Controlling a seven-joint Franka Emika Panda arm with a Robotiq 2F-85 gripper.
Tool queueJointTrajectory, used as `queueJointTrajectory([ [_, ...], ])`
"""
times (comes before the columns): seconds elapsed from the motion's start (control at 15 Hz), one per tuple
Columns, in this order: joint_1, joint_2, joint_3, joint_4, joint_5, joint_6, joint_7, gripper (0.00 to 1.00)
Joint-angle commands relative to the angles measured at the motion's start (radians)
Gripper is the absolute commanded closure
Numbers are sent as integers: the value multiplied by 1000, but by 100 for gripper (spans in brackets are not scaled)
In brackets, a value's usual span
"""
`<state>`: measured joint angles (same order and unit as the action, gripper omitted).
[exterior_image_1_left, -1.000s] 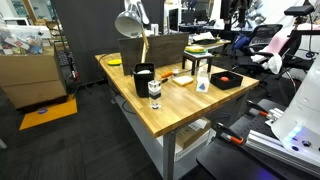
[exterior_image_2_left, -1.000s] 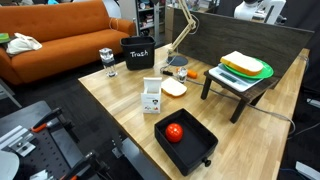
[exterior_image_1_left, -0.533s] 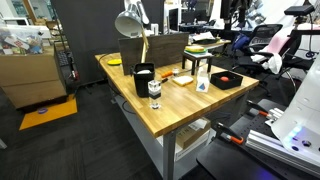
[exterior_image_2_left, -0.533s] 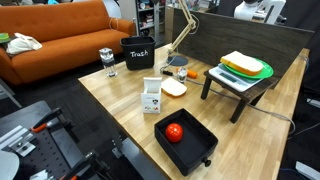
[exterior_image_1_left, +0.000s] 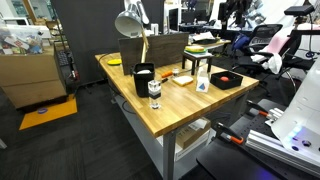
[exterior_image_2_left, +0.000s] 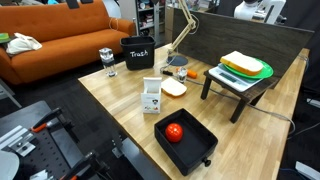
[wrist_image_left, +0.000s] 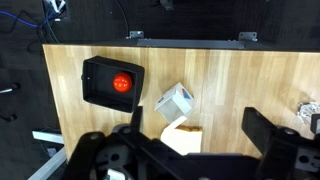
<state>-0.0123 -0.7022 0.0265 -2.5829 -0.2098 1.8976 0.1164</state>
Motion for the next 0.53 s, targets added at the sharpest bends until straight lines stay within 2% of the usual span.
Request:
queueJointTrajectory([
  [0.0, -18, 25, -8, 12, 6, 16, -11, 0],
  [0.2, -24, 74, -21, 36, 6, 29, -16, 0],
  [0.47, -23, 74, -20, 39, 6, 29, -16, 0],
])
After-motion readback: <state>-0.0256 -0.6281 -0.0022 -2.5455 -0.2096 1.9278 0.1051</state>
